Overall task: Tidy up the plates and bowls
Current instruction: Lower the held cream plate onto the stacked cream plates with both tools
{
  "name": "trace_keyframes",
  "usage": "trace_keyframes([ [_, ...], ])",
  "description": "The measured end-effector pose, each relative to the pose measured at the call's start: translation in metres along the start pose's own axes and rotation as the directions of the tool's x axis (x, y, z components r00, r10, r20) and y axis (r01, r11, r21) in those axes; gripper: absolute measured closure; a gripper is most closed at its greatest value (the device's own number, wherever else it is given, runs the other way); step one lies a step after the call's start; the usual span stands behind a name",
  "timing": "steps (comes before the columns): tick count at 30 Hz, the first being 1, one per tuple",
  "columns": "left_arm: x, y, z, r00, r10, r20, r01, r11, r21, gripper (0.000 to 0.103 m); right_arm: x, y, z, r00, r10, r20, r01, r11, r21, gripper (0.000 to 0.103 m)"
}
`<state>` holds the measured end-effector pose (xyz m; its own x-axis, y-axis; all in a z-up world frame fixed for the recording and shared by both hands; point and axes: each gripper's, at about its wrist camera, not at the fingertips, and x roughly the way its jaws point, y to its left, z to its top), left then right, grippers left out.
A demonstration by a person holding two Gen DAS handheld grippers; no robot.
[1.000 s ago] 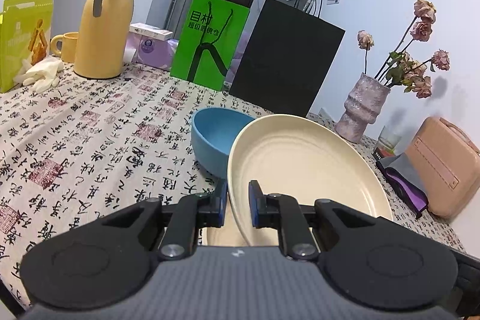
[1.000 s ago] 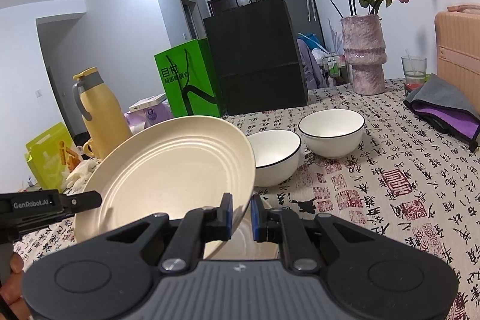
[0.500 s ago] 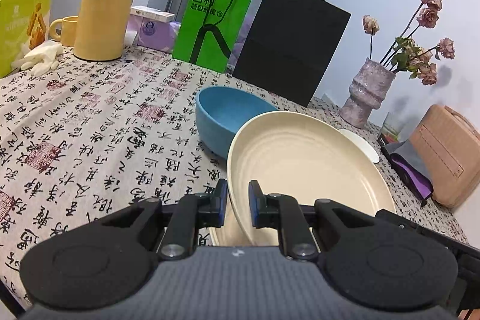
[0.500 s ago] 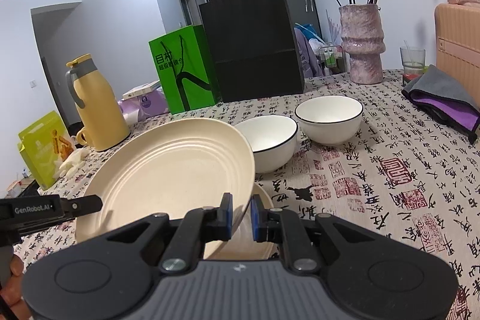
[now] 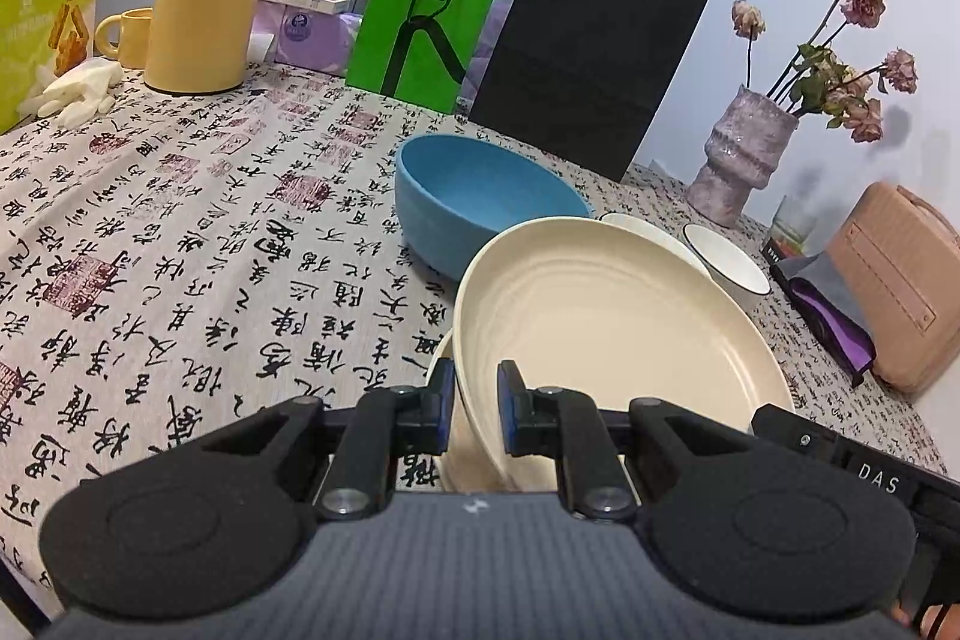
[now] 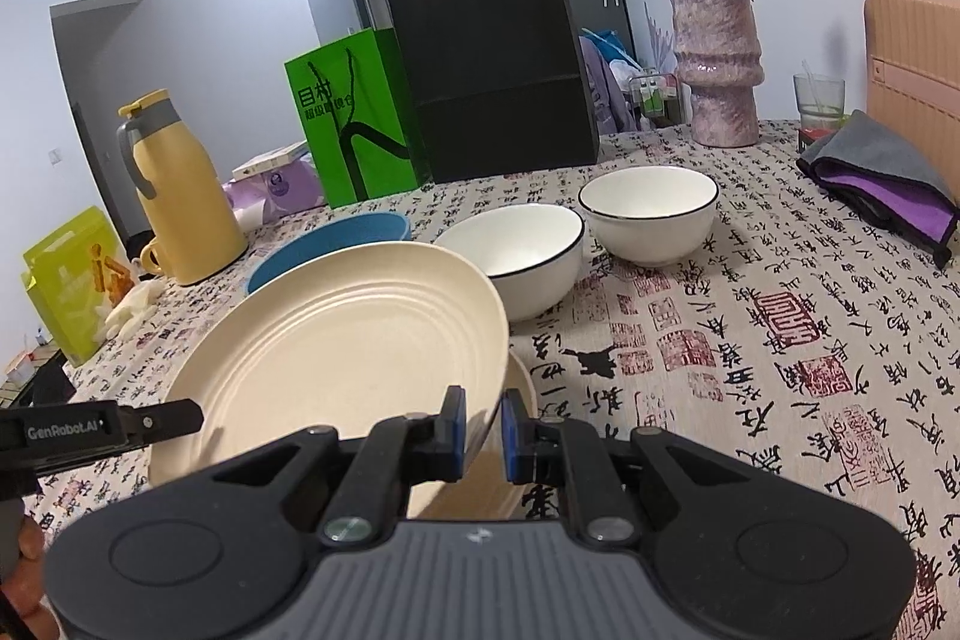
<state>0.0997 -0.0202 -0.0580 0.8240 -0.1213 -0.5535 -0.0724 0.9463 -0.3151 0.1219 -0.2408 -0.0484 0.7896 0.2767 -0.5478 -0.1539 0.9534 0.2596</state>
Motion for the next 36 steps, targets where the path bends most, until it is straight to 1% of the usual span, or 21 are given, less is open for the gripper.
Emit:
trace_keyframes([
  [14,0.008,0.003,-0.006,0.999,0.013,-0.037,-0.012,1.000,0.010,0.088,0.006,-0.002,-0.007,0.999,-0.007,-0.037,0.007,1.000,-0.010,0.091],
  [20,0.009,0.003,-0.007,0.999,0.015,-0.044,-0.014,1.000,0.014,0.088,0.006,0.000,-0.009,0.999,-0.016,-0.035,0.015,1.000,-0.022,0.091],
  [30,0.008,0.001,-0.010,0.999,0.021,-0.043,-0.020,0.999,0.027,0.088,0.006,0.007,-0.010,0.998,-0.049,-0.026,0.046,0.996,-0.077,0.091],
  [36,0.012,-0.001,-0.011,0.998,0.034,-0.046,-0.032,0.999,0.043,0.088,0.008,0.015,-0.011,0.996,-0.092,-0.016,0.089,0.985,-0.148,0.090],
])
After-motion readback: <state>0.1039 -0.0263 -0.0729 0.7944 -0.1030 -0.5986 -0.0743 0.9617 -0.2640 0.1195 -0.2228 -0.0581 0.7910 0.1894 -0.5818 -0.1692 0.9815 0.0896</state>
